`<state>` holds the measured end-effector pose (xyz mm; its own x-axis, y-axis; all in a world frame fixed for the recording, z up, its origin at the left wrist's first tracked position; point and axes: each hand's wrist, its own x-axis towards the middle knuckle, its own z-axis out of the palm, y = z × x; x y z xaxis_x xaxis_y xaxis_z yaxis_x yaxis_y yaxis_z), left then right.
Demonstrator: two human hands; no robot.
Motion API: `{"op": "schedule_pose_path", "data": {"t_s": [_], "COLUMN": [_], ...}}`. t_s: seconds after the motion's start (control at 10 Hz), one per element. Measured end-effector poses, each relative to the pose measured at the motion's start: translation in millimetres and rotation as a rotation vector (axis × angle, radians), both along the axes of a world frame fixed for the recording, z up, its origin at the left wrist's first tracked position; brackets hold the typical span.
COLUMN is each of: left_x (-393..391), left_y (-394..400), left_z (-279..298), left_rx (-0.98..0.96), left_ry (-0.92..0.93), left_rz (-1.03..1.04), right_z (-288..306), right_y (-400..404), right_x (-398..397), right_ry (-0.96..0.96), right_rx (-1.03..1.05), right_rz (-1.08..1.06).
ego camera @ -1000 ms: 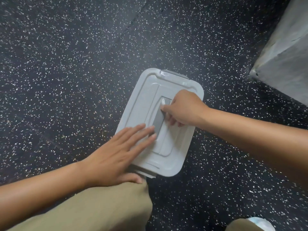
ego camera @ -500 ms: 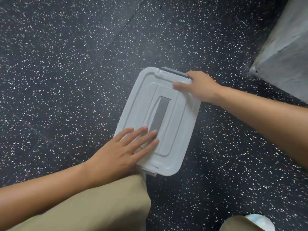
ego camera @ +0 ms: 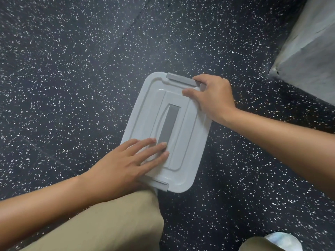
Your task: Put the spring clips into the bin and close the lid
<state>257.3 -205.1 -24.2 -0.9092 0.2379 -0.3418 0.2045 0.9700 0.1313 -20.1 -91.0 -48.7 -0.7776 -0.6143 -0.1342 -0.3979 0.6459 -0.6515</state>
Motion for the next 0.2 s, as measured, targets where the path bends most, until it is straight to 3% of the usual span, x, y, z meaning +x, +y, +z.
{"op": "schedule_pose_path", "data": {"t_s": [0.2], "left_x": [-20.5], "left_y": [9.5], "left_z": [14.6], "left_rx": [0.129], "left_ry": [0.028], "left_rz": [0.119], "right_z": [-6.1], "right_y": [24.1], "right_x": [-6.0], "right_ry": [-0.16], "right_rx": [-0.016], "right_rz": [0.117]}}
